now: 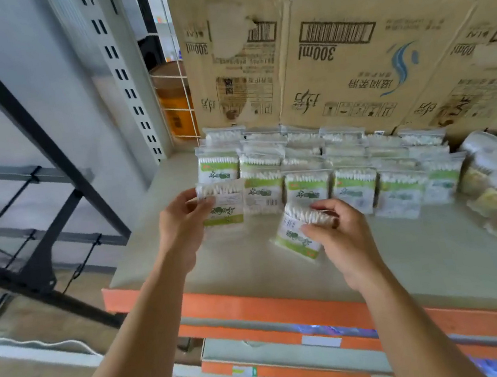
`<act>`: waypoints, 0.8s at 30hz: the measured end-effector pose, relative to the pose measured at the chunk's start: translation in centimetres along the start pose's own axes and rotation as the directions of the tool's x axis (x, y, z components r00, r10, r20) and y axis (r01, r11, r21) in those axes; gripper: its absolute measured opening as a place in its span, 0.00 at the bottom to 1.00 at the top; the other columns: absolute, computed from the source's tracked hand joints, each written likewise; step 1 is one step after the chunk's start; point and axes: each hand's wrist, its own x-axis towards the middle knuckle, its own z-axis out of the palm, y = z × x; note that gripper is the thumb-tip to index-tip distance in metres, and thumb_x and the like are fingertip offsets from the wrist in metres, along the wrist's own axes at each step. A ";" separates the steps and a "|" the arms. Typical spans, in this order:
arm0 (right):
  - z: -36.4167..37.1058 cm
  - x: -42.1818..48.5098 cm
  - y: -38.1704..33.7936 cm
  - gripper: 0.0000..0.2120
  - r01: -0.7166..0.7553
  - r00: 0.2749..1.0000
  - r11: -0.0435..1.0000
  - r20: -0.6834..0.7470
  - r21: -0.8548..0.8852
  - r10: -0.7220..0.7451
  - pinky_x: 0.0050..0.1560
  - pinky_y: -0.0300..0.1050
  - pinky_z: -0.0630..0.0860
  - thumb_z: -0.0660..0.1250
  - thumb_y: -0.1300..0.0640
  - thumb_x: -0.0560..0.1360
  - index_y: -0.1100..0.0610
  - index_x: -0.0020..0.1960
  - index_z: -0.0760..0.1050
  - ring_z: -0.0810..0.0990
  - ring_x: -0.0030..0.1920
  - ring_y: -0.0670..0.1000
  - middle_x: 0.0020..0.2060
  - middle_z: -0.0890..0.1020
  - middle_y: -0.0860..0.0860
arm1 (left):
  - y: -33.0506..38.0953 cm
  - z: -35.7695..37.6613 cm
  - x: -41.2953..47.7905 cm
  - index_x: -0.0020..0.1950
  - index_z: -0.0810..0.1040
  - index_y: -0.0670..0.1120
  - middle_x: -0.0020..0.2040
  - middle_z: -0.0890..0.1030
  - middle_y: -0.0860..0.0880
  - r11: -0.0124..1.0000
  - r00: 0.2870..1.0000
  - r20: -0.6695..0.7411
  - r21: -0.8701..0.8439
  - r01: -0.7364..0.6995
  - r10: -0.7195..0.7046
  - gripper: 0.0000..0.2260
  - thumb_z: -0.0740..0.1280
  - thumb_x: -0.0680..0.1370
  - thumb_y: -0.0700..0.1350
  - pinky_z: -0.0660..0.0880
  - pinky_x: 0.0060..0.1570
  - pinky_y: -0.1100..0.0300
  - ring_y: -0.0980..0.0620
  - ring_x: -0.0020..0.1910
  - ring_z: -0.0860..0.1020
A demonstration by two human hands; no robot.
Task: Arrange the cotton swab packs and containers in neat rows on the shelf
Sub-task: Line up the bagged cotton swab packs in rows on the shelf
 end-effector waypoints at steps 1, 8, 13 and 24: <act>0.3 0.0 -0.1 0.16 -0.008 1.000 1.000 -0.010 -0.001 0.008 0.33 0.38 0.73 0.72 0.65 0.68 0.50 0.52 0.76 0.78 0.32 0.44 0.40 0.82 0.50 | 0.0 -0.1 0.5 0.47 0.80 0.53 0.43 0.84 0.47 1.000 1.000 -0.009 0.024 -0.005 0.005 0.06 0.70 0.74 0.42 0.71 0.37 0.57 0.48 0.40 0.78; 1.4 0.5 -0.7 0.15 -0.005 1.000 1.000 -0.014 -0.017 0.005 0.31 0.40 0.72 0.70 0.66 0.69 0.47 0.47 0.76 0.78 0.34 0.47 0.41 0.83 0.51 | 0.5 -0.4 3.0 0.50 0.78 0.52 0.45 0.83 0.47 0.999 1.000 -0.022 0.050 0.002 -0.001 0.07 0.68 0.76 0.40 0.78 0.44 0.45 0.44 0.46 0.82; 1.7 0.8 -1.2 0.13 0.032 0.999 0.999 -0.007 -0.032 -0.033 0.31 0.39 0.72 0.71 0.64 0.70 0.46 0.45 0.75 0.77 0.33 0.48 0.38 0.82 0.51 | 0.4 -0.1 4.1 0.59 0.78 0.49 0.45 0.83 0.51 0.987 0.999 -0.023 0.158 -0.039 0.043 0.11 0.66 0.78 0.42 0.75 0.35 0.55 0.47 0.45 0.81; 0.0 1.7 -0.9 0.14 0.030 0.999 0.999 0.040 0.020 -0.031 0.42 0.52 0.78 0.73 0.61 0.72 0.49 0.52 0.74 0.80 0.41 0.53 0.44 0.82 0.57 | 1.1 3.3 -0.6 0.49 0.82 0.49 0.39 0.80 0.53 0.771 0.905 0.226 0.474 -0.425 0.360 0.06 0.71 0.74 0.48 0.71 0.36 0.68 0.60 0.36 0.76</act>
